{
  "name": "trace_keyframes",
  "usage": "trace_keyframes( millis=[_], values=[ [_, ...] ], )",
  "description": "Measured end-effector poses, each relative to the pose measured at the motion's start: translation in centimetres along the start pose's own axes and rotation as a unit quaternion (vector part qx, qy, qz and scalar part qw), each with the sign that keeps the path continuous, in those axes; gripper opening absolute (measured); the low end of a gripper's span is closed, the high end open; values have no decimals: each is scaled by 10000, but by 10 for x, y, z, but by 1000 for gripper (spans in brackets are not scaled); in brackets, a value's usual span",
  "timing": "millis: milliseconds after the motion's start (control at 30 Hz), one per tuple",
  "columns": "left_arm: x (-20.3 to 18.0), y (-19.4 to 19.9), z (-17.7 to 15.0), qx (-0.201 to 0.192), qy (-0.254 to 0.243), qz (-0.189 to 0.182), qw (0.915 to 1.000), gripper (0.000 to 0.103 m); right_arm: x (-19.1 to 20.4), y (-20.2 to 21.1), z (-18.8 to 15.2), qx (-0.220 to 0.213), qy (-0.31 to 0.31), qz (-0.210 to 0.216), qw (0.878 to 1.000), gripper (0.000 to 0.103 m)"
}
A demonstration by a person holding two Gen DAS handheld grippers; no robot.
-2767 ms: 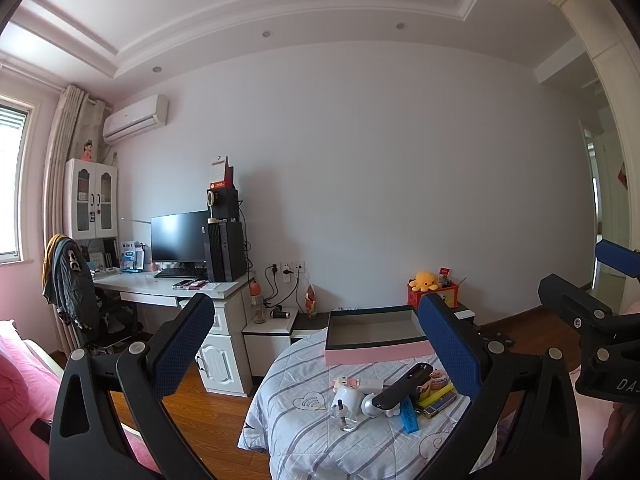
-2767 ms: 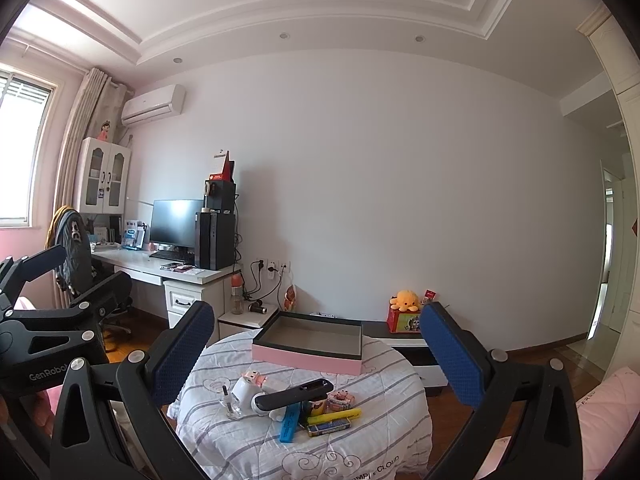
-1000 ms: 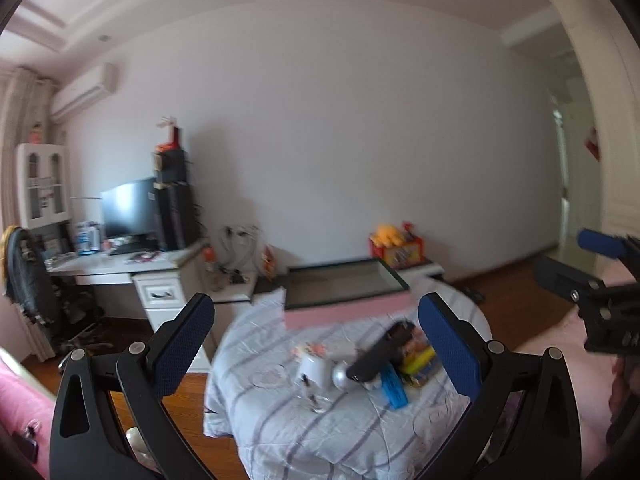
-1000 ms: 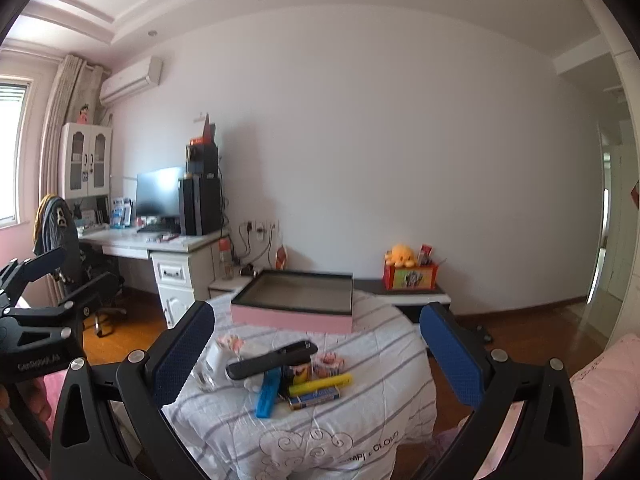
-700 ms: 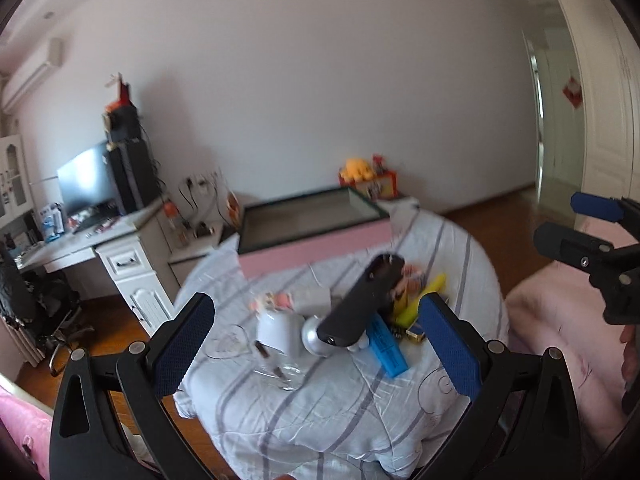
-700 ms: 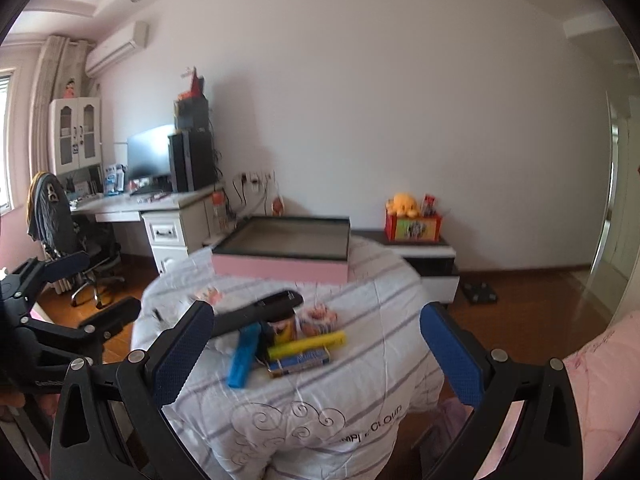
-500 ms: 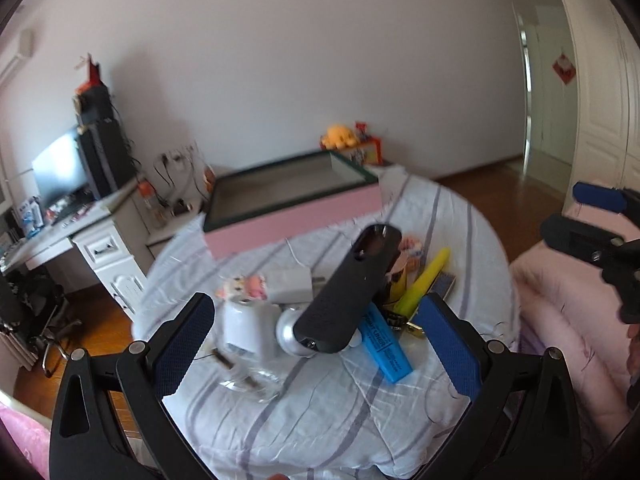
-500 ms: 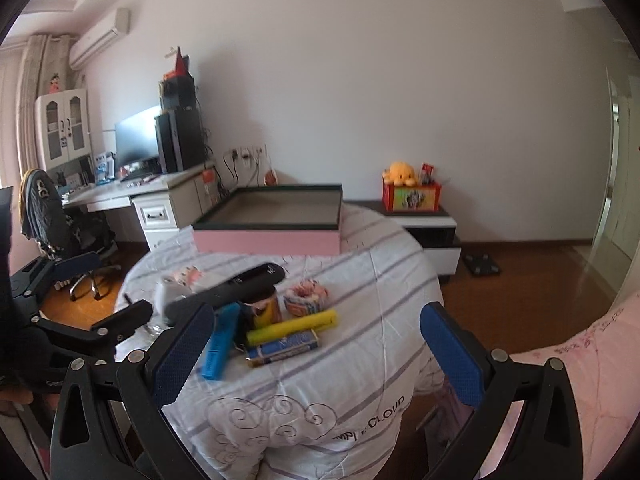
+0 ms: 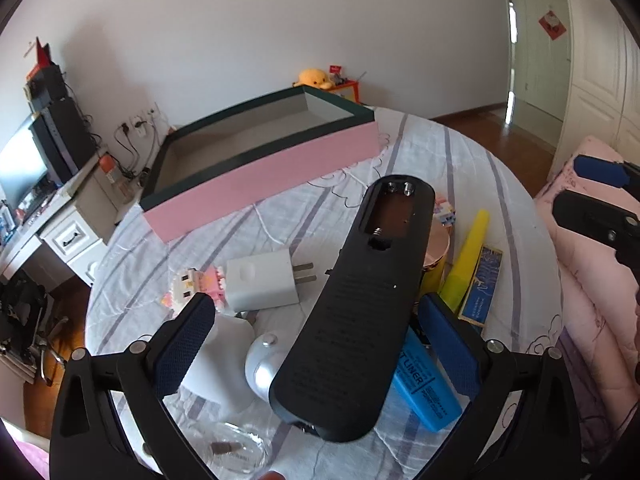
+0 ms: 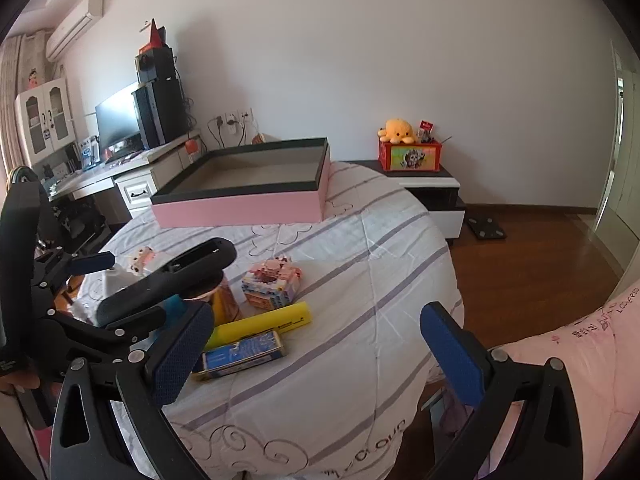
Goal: Organize rigid objects
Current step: 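Grasp the black TV remote with the left tool while the right tool grasps the rose-gold jar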
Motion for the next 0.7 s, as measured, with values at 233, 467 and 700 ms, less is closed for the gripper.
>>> trace_keyframes(
  millis=[233, 467, 700],
  values=[
    [4, -11, 2, 112, 17, -252, 9996, 69, 1, -18, 4, 140, 14, 41, 9999, 103],
    [5, -9, 3, 97, 18, -420, 9991, 41, 4, -26, 4, 238, 30, 61, 9997, 103],
    [6, -3, 8, -63, -22, -441, 9990, 24, 8, -29, 4, 283, 57, 81, 9996, 103]
  ],
)
Point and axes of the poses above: each gripper's, at about its wrist camera, not at the fingertips, and y roughly against the way its jaws point, x to its left, z to its top, the point moved 3 cm from there along -y, roughly the way its jaws point, and after that the axes turned 5 degrees about x, right-handed, at the moved point
